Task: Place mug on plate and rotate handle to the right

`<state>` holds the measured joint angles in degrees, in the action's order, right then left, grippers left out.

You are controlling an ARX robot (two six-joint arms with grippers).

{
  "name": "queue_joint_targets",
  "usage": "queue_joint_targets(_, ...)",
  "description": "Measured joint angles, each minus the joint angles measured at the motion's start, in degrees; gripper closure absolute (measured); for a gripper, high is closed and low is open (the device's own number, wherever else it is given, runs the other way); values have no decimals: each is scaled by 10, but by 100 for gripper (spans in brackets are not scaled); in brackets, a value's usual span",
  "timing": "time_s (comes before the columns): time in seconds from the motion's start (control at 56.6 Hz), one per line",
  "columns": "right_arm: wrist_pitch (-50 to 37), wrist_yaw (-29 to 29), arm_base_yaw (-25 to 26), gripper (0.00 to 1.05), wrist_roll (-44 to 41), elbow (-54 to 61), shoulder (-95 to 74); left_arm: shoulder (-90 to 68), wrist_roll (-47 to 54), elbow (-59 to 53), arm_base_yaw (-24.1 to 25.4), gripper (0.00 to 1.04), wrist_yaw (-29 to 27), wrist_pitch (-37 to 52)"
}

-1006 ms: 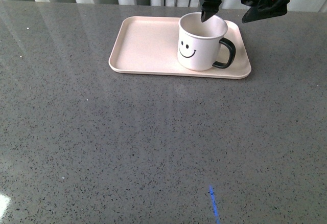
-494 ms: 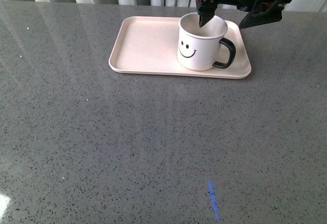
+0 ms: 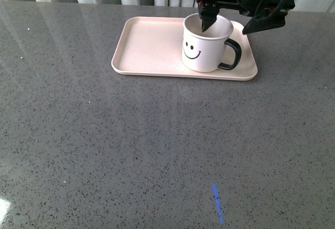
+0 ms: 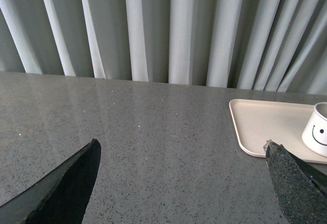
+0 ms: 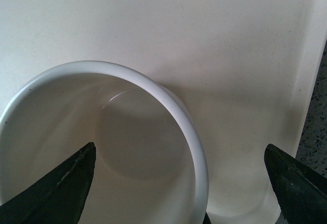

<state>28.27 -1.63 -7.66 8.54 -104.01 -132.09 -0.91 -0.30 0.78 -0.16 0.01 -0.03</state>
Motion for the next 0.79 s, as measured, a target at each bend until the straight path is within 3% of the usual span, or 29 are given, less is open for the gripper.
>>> queue_joint_targets(0.424,3,0,-1,19,13,-2,-1,0,0,0,0,9,0,0)
queue_joint_targets(0.636,7,0,-1,32,16,-5,-2,0,0,0,0,9,0,0)
queue_joint_targets(0.794,11,0,-1,53,21,-12,-3,0,0,0,0,9,0,0)
